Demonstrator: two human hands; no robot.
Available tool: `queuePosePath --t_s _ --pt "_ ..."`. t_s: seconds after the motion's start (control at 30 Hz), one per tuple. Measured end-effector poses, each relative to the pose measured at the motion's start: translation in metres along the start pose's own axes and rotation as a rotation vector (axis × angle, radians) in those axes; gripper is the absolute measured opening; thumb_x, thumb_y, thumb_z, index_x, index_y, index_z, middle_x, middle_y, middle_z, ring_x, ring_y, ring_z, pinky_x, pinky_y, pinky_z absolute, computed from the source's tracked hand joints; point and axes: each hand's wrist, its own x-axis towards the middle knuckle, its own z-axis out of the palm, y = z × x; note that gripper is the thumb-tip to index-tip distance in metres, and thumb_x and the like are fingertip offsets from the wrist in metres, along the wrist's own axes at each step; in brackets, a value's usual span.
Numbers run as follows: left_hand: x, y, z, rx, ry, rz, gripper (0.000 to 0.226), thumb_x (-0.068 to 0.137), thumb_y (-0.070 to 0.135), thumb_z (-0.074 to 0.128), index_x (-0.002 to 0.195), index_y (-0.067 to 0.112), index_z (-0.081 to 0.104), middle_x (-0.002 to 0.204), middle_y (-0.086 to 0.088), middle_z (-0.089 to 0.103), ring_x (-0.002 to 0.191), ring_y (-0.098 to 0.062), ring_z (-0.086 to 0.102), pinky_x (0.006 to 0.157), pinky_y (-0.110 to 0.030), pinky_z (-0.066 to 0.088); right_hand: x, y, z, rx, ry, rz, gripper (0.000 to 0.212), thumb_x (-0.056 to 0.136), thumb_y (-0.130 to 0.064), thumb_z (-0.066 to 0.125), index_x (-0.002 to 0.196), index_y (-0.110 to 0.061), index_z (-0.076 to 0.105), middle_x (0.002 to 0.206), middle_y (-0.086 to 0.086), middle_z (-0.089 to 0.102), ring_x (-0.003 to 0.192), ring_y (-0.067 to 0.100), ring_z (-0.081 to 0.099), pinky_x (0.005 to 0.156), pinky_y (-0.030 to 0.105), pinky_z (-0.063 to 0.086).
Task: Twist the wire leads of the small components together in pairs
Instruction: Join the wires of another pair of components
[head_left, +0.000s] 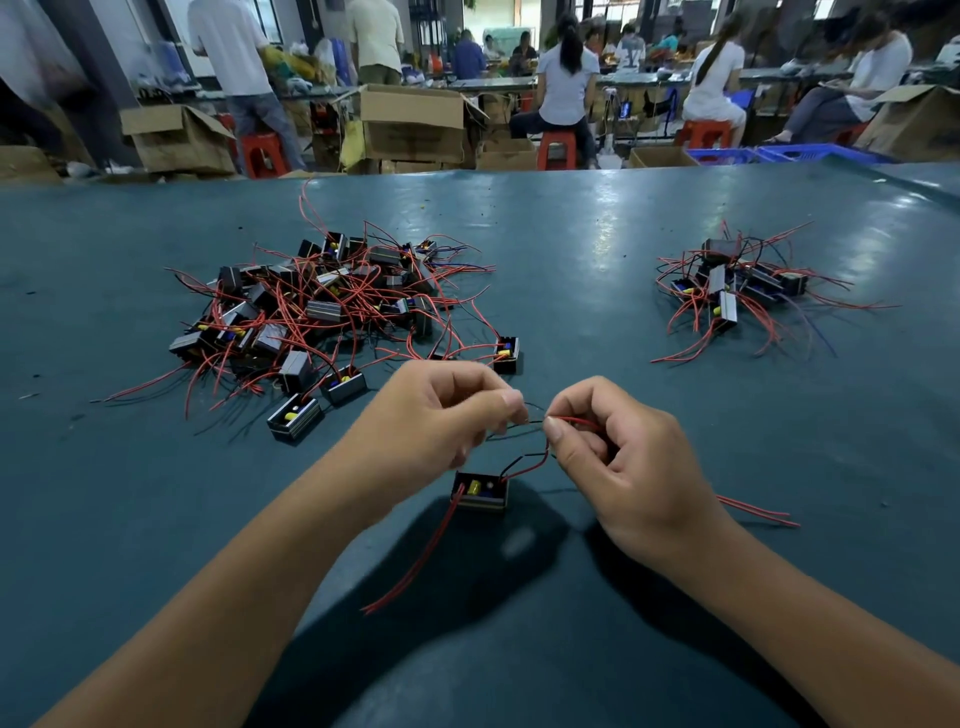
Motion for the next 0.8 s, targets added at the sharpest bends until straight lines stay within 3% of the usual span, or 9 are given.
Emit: queuePosePath --t_s 0.07,0.2,0.33,0.47,0.6,0.8 --pt "0.0006 -0.0006 -0.0049 0.214 0.018 0.236 0.005 0.089 0.011 0.073 0.089 0.016 0.075 0.075 0.008 0.062 0.06 -0.014 0.048 0.055 -0.022 0.038 0.0006 0.0008 -0.0001 0.022 -0.001 0.018 0.007 0.091 -0.02 0.059 0.085 -0.018 0.058 0.054 -0.01 0.038 0.05 0.004 0.032 0.051 0.013 0.032" --pt "-0.0013 0.0006 -0.0029 0.297 -0.022 0.438 0.014 0.085 0.014 0.074 0.098 0.01 0.076 0.091 -0.003 0.062 0.065 -0.015 0.048 0.058 -0.029 0.04 0.0009 0.0016 -0.0007 0.058 -0.021 0.032 0.007 0.092 -0.02 0.058 0.085 -0.02 0.057 0.054 -0.01 0.036 0.05 0.004 0.03 0.05 0.014 0.03" --pt "0.0001 -0.0012 -0.0008 0.36 0.037 0.507 0.014 0.082 0.017 0.076 0.092 0.008 0.078 0.087 -0.005 0.062 0.061 -0.024 0.045 0.055 -0.033 0.04 -0.0006 0.0009 -0.0006 0.094 -0.043 0.031 0.007 0.092 -0.02 0.058 0.085 -0.02 0.057 0.055 -0.009 0.034 0.051 0.004 0.029 0.049 0.015 0.028" --pt "0.001 -0.0007 0.0001 0.455 0.065 0.553 0.013 0.083 0.02 0.076 0.091 0.01 0.079 0.086 -0.001 0.06 0.064 -0.011 0.046 0.062 -0.018 0.037 -0.0009 0.0002 -0.0011 0.108 -0.058 0.025 0.008 0.093 -0.02 0.058 0.085 -0.02 0.057 0.055 -0.009 0.033 0.051 0.004 0.027 0.049 0.016 0.028" --pt "0.0019 -0.0009 -0.0022 0.582 0.081 0.63 0.009 0.085 0.018 0.076 0.089 0.01 0.078 0.087 -0.003 0.059 0.076 -0.013 0.057 0.067 -0.023 0.045 -0.0018 -0.0021 -0.0017 0.076 -0.071 -0.009 0.009 0.093 -0.019 0.057 0.085 -0.021 0.056 0.055 -0.008 0.031 0.051 0.005 0.027 0.051 0.013 0.028" --pt "-0.0022 0.0026 0.0004 0.513 -0.001 0.504 0.012 0.091 0.02 0.07 0.086 0.009 0.07 0.081 0.001 0.055 0.07 -0.012 0.05 0.064 -0.02 0.038 -0.0034 -0.0043 -0.0024 -0.047 -0.039 -0.074 0.008 0.094 -0.017 0.058 0.086 -0.018 0.056 0.056 -0.009 0.031 0.048 0.005 0.028 0.049 0.015 0.028"
